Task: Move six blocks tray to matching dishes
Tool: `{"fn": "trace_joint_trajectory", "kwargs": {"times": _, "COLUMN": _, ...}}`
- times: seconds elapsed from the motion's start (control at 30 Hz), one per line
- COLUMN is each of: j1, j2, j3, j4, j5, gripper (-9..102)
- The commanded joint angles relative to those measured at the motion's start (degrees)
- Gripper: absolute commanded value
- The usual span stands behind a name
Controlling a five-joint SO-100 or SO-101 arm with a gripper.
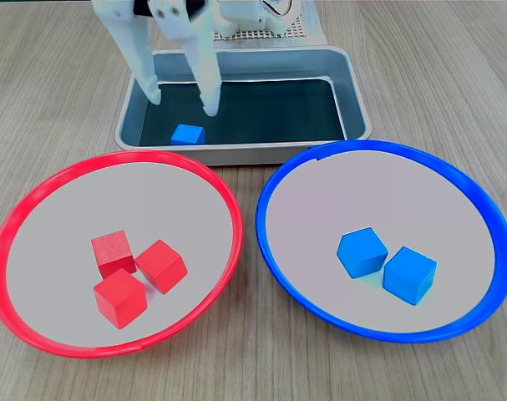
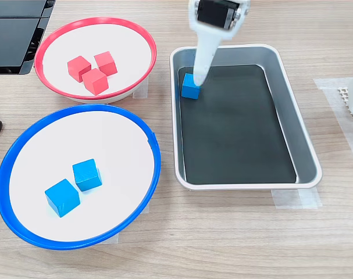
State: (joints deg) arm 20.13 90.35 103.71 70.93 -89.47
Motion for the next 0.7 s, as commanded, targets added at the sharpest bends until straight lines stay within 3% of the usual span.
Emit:
{"fn": "trace_joint_trajectory", "kwargs": {"times": 0.0, "j1": 0.6, "j2": 0.9, "j3": 2.9, "j4": -3.9, "j5": -2.0, "gripper": 30}}
{"fn": "trace_joint_trajectory", "kwargs": {"times": 0.13, "j1": -0.1, "j2": -0.4, "j3": 7.1, "j4": -11.5, "j5": -4.0, "gripper": 27}}
{"fn": "trace_joint_trajectory", "kwargs": {"times": 0.4, "j1": -2.0, "j2": -6.1, "j3": 2.5, "j4": -13.5, "j5": -2.6, "gripper": 19}}
{"fn": "trace_joint_trajectory", "kwargs": {"times": 0.57, "j1": -4.0, "j2": -5.9, "j3": 1.4, "j4": -11.1, "j5": -3.3, "gripper": 1}}
{"fn": "trace_joint_trajectory", "kwargs": {"times": 0.67, "j1": -5.5, "j2": -2.6, "j3": -0.8, "j4": -1.0, "j5": -3.1, "gripper": 1}}
